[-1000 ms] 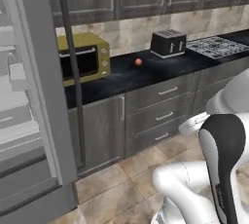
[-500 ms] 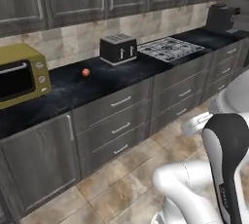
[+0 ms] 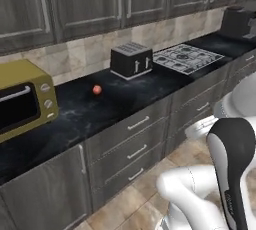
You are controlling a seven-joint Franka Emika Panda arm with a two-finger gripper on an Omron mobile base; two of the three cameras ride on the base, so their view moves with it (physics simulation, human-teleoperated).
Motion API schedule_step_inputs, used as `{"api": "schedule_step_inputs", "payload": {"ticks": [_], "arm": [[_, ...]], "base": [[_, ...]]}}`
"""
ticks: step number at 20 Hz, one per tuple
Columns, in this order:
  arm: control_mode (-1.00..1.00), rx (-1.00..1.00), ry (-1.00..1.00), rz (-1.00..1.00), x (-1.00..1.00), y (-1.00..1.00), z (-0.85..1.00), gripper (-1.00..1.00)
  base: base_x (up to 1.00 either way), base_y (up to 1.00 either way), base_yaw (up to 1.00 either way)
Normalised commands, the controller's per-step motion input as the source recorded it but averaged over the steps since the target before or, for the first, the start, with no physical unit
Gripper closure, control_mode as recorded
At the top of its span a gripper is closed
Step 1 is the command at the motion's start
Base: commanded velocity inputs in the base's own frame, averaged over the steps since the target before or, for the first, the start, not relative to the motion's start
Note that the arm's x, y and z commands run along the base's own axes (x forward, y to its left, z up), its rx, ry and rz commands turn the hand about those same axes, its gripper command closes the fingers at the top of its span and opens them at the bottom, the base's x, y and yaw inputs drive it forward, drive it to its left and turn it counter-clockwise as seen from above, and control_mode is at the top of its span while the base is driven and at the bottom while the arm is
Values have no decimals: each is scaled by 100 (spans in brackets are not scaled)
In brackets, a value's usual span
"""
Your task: Place the beer on the top shelf of the fridge to keep it out of children's reach, and place the sweet potato and peach on lower shelves for easy access.
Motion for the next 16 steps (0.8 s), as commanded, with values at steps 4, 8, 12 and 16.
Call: {"api": "schedule_step_inputs", "payload": {"ticks": [4,8,12,16], "arm": [[100,0,0,0,0,0,0,-100],[100,0,0,0,0,0,0,-100],[100,0,0,0,0,0,0,-100],[100,0,0,0,0,0,0,-100]], "base": [[100,16,8],[100,0,17],[100,-20,25],[97,-39,33]]}}
